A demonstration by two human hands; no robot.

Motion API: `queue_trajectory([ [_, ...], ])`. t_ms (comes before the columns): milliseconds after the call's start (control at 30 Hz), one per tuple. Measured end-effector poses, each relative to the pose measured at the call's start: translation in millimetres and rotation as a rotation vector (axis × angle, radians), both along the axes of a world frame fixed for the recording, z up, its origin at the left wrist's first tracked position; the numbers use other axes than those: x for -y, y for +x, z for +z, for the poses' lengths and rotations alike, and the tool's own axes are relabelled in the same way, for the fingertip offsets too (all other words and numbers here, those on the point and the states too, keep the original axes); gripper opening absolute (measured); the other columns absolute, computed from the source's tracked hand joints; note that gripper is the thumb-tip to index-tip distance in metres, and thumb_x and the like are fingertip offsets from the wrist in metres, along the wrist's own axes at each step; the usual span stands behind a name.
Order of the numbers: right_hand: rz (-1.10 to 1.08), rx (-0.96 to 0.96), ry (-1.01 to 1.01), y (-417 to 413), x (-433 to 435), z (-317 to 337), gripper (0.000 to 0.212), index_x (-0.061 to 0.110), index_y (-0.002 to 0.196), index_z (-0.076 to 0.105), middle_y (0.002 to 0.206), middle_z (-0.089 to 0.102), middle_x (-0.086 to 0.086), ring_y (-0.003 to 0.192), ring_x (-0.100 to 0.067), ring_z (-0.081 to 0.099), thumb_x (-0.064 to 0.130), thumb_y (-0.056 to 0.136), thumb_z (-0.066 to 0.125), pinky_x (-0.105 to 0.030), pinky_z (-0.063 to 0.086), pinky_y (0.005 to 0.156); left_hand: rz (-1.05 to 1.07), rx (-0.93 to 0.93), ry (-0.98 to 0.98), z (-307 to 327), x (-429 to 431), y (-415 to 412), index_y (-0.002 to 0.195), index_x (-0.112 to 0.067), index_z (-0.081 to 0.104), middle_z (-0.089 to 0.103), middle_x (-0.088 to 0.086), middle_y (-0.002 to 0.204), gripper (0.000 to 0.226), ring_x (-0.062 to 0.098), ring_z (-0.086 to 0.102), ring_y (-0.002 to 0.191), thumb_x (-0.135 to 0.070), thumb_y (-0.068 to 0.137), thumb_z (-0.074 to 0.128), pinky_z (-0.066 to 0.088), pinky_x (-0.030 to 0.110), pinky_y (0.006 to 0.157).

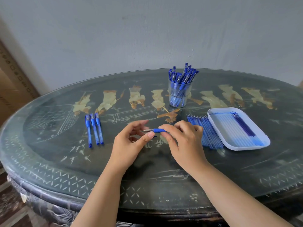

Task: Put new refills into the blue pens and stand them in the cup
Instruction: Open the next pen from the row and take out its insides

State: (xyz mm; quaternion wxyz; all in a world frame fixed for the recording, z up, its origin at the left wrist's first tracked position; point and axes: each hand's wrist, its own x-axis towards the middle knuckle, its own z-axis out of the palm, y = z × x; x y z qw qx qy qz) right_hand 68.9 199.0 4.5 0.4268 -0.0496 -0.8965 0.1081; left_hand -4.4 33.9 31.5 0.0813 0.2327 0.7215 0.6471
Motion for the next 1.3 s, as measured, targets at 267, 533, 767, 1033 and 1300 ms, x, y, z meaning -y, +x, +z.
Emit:
queue_trajectory([
  [267,-0.002,0.008,0.003,-0.4,0.0,-0.4,0.026,0.029,0.107,0.071,0.083,0.055,0.003,0.076,-0.017,0.055,0.038,0.097,0.049,-0.036,0.03,0.074,0.012,0.038,-0.013,1.6,0.9,-0.5,0.106,-0.026,0.071,0.072,-0.006,0.097,0.027,0.01,0.066,0.087,-0.035,0.08,0.071,0.056,0.023,0.077],
  [533,0.0,0.004,0.002,-0.4,-0.1,-0.3,0.026,0.029,0.107,0.072,0.083,0.055,0.003,0.076,-0.018,0.055,0.038,0.096,0.05,-0.035,0.029,0.074,0.028,0.059,0.017,4.2,0.6,1.3,0.099,-0.025,0.073,0.073,-0.006,0.091,0.027,0.007,0.066,0.081,-0.035,0.074,0.073,0.051,0.015,0.073],
  [767,0.006,0.01,0.012,-0.3,0.0,0.6,0.026,0.028,0.107,0.072,0.084,0.057,0.002,0.077,-0.018,0.055,0.037,0.096,0.05,-0.036,0.031,0.074,0.044,0.058,0.021,3.8,1.2,-0.1,0.092,-0.022,0.074,0.073,-0.006,0.086,0.01,0.006,0.065,0.078,-0.021,0.082,0.072,0.051,0.016,0.072],
  [1033,0.006,0.01,0.016,-0.3,0.0,-0.4,0.024,0.029,0.107,0.072,0.084,0.056,0.003,0.077,-0.018,0.055,0.037,0.096,0.051,-0.037,0.032,0.073,0.044,0.078,0.042,5.1,1.9,0.1,0.089,-0.02,0.075,0.074,-0.004,0.085,0.009,0.004,0.065,0.075,-0.014,0.083,0.072,0.051,0.014,0.069],
  [1300,0.012,0.0,0.006,-0.5,-0.8,-0.7,0.023,0.029,0.107,0.071,0.086,0.056,0.003,0.078,-0.017,0.055,0.035,0.096,0.053,-0.037,0.032,0.074,0.022,0.083,0.019,4.9,2.7,-0.6,0.093,-0.021,0.074,0.073,-0.002,0.09,0.013,0.012,0.067,0.082,-0.013,0.083,0.073,0.056,0.022,0.077],
])
